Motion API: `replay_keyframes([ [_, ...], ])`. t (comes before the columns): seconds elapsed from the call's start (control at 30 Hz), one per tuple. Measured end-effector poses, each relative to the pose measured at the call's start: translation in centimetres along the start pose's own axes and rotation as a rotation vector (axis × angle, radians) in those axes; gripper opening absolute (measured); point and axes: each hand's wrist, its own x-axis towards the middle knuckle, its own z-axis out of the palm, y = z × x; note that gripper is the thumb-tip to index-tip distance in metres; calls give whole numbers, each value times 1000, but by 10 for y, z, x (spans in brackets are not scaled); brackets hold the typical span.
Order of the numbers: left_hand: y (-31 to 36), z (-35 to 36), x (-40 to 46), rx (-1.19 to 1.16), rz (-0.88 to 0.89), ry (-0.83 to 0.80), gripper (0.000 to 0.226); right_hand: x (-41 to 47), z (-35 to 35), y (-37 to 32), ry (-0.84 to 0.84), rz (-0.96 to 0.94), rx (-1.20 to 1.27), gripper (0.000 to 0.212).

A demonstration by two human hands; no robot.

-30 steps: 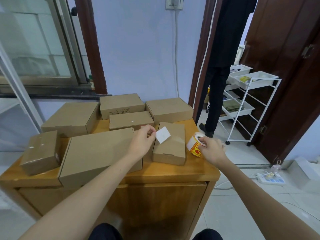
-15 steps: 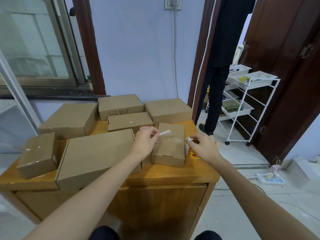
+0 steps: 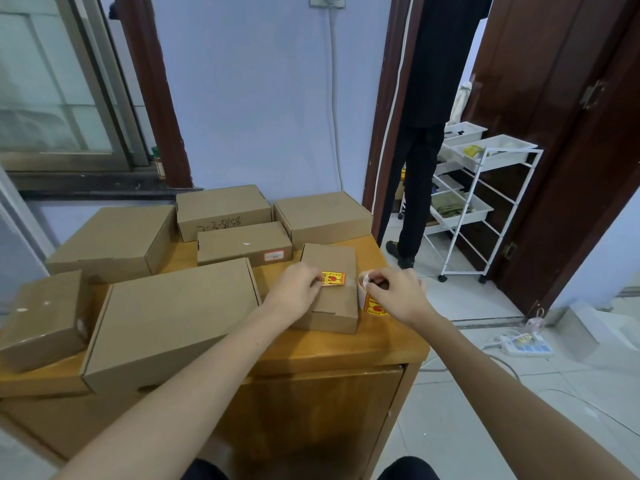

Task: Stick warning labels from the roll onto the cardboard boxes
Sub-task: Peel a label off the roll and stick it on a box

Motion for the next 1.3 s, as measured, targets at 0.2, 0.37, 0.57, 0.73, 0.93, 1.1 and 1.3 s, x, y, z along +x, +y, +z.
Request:
replay_keyframes([
  [0.2, 3, 4, 1, 106, 125, -110, 37, 1, 1, 2, 14, -4, -69, 27],
  [0.37, 8, 7, -6, 247, 131, -349, 52, -5, -3, 2, -2, -57, -194, 36],
  [0.57, 5, 8, -8, 272, 115, -467, 59, -7, -3, 3, -117, -62, -212, 28],
  [0.73, 8, 0, -7, 122, 92, -405, 58, -4, -2, 3, -78, 18, -111, 30],
  [0.93, 21, -14, -13, -175, 125, -58, 57, -3, -15, -20, 27, 49, 276, 33],
  [1.1, 30, -17, -13, -343, 169, 95, 42, -5, -14, -46, 6, -42, 471, 50],
  [1.3, 24, -29, -13, -475, 91, 106, 32, -9, -18, -56, -242, 73, 757, 35],
])
